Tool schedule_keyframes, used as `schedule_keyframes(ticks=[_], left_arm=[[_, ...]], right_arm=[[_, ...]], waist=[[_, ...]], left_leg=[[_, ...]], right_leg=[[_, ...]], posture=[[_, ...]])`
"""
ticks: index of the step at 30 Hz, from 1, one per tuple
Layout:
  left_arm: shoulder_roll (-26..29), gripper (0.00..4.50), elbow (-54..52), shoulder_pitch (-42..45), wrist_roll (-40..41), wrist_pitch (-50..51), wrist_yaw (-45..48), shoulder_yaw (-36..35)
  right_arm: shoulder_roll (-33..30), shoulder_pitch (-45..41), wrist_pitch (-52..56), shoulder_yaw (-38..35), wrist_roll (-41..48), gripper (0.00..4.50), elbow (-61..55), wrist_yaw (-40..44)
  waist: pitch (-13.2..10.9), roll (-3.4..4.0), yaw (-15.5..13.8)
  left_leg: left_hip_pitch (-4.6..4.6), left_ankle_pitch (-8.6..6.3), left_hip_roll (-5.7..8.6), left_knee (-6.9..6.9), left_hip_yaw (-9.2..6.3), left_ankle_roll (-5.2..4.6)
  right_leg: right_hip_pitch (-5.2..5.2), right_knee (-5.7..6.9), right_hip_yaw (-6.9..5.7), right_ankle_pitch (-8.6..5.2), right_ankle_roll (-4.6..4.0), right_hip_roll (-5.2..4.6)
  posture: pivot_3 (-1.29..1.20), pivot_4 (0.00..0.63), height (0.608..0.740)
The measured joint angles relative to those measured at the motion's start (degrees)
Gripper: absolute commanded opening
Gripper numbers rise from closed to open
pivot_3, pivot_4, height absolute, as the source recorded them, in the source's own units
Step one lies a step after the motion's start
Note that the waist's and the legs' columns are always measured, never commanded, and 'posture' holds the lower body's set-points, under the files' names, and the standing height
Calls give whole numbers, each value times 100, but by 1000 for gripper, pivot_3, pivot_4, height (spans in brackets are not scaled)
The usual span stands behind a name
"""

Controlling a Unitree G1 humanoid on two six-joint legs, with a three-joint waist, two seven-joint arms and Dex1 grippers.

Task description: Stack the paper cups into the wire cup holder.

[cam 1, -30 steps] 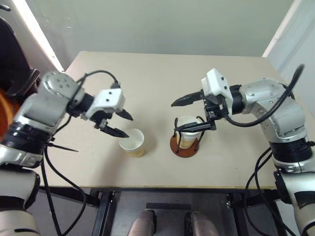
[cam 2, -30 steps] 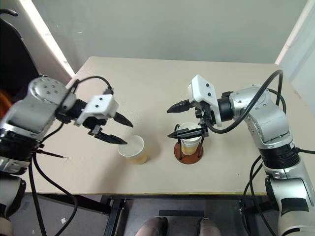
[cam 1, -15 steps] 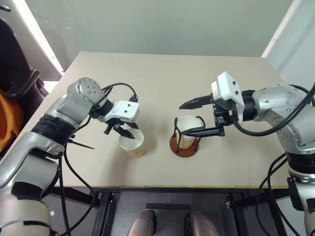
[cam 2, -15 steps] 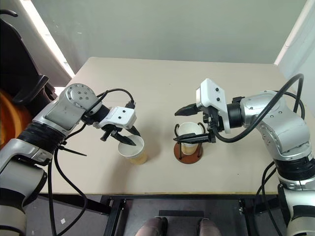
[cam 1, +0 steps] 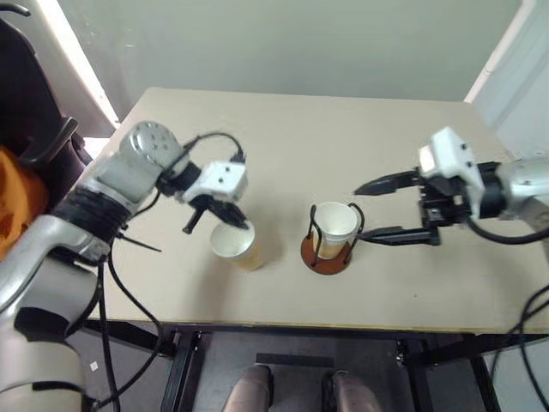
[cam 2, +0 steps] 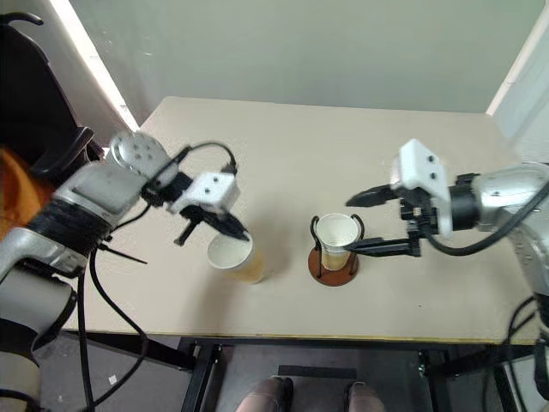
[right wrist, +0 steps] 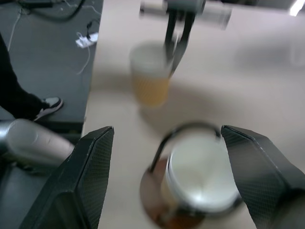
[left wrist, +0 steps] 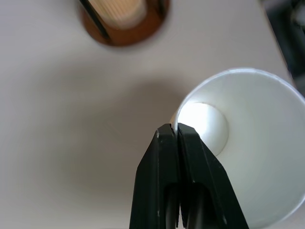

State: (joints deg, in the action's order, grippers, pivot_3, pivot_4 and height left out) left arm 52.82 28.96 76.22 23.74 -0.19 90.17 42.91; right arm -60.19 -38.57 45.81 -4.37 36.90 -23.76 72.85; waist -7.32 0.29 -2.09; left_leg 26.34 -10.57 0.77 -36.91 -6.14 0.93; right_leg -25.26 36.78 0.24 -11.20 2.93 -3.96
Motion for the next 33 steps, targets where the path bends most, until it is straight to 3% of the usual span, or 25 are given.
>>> schedule_keyframes(ticks=[4, 7, 12, 19, 27, 33], left_arm=[[-472, 23, 15, 985, 1774, 1159, 23, -500], [-858, 23, 191, 1549, 2225, 1256, 30, -575], [-1641, 23, 996, 1895, 1929, 575, 30, -3], [-2218, 23, 2071, 2124, 1279, -487, 30, 753], [-2656, 23, 2705, 2226, 1067, -1073, 31, 1004], [-2923, 23, 2969, 2350, 958, -1315, 31, 1013]], right_arm=[[-486, 582, -208, -507, -100, 3748, 409, 116], [-585, 764, -406, -698, -252, 3748, 672, 8], [-601, 1110, -500, -1024, -277, 3748, 526, -242], [-701, 1856, -170, -1720, -153, 3748, -114, -515], [-760, 2545, 440, -2953, 458, 3748, -881, -517], [-838, 2682, 881, -3341, 824, 3748, -1561, -819]], waist=[[0, -3, -21], [1, 0, -19], [-4, 3, 3], [-9, 8, -3], [-7, 13, -66], [-7, 14, -114]], left_leg=[[9, -6, 18, -10, 14, -6], [-3, -14, 27, -16, 31, -19], [-31, -28, 34, -23, 57, -45], [-7, -59, 60, -69, 79, -89], [55, -125, 72, -143, 106, -129], [59, -150, 66, -160, 132, -141]], right_leg=[[1, -9, 8, 4, 32, -24], [10, -6, 27, 0, 68, -33], [38, -5, 51, -12, 108, -34], [40, -13, 125, -32, 186, -37], [40, -81, 139, -33, 240, -38], [40, -82, 147, -29, 249, -45]], posture=[[0, 150, 740], [0, 150, 740], [0, 150, 740], [0, 150, 740], [0, 150, 740], [0, 150, 740]])
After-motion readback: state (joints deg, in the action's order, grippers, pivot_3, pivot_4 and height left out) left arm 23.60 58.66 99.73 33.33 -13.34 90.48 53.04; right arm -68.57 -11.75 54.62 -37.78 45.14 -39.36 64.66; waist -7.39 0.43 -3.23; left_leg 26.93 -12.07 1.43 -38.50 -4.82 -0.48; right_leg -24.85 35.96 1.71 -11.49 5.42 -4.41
